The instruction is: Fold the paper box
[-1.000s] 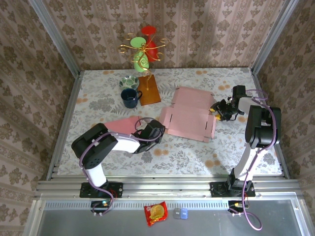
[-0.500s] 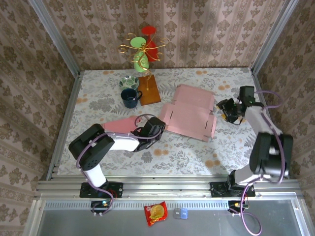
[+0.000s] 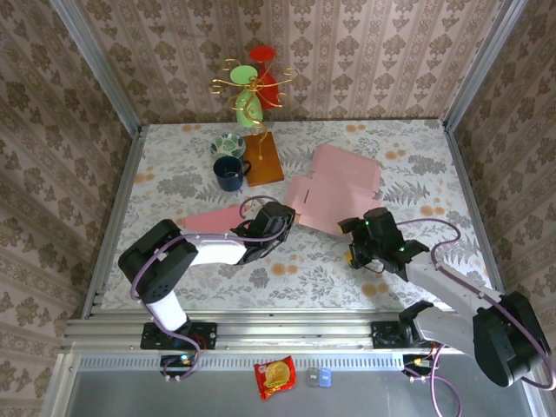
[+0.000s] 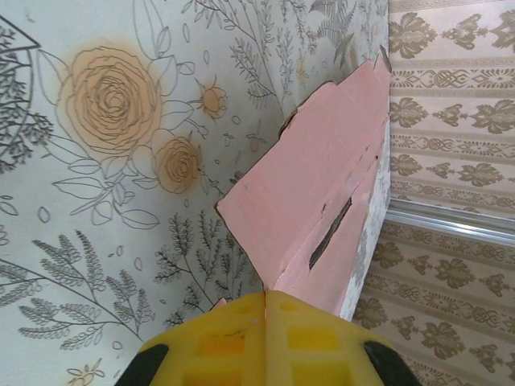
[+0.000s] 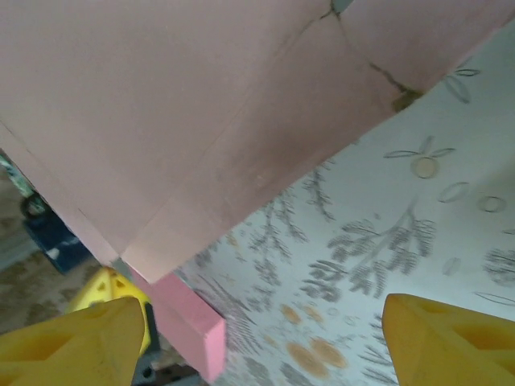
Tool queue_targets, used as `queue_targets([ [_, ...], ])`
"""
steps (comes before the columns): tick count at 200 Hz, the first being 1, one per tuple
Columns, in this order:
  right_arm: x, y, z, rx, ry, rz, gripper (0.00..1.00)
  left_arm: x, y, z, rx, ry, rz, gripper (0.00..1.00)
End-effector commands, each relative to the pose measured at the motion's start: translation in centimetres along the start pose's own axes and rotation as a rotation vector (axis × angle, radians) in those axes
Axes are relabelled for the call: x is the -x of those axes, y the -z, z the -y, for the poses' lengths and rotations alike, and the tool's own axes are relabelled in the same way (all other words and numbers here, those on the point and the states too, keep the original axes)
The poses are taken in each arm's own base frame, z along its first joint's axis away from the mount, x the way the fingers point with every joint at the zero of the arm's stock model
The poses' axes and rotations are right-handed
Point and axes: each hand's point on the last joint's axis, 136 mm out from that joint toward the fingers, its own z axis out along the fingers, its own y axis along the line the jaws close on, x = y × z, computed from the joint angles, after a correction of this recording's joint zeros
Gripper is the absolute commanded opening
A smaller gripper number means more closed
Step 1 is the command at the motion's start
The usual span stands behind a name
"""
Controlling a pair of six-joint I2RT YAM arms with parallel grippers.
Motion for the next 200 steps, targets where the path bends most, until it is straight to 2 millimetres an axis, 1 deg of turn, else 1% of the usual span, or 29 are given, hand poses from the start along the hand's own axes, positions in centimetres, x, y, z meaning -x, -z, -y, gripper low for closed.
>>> queue_targets([
  [1,-0.1,-1.3,-3.9,0.157,-0.116,0.024,0.79,-0.3,0.3,1.5,-0.02,0.025,-0.006,0.0],
  [16,-0.3,-2.0,-4.2,0.153,-0.101,0.031,0.79,-0.5,0.3,1.6,-0.02,0.025,-0.013,0.0],
  [29,0.0,-2.5,-4.4,0.167,-0.106,0.049,0.79,-0.5,0.3,1.6,-0.019,0.028,-0.015,0.0],
  [42,0.3,-3.0,-4.9,0.191,-0.103,0.063,0.78,-0.7,0.3,1.5,-0.017,0.031,-0.02,0.0],
  [62,0.2,-3.6,-5.6,0.2,-0.091,0.059,0.74,-0.8,0.3,1.7,-0.02,0.032,-0.025,0.0],
  [81,0.3,-3.7,-5.9,0.206,-0.083,0.068,0.7,-0.8,0.4,1.7,-0.021,0.035,-0.028,0.0],
  [97,0.6,-3.5,-6.1,0.216,-0.082,0.081,0.64,-0.8,0.4,1.7,-0.022,0.039,-0.029,0.0],
  [155,1.3,-2.3,-6.8,0.251,-0.055,0.118,0.36,-1.1,0.4,1.8,-0.022,0.05,-0.034,0.0],
  [200,1.9,-1.8,-7.2,0.265,-0.045,0.138,0.17,-1.3,0.4,2.0,-0.028,0.052,-0.041,0.0],
])
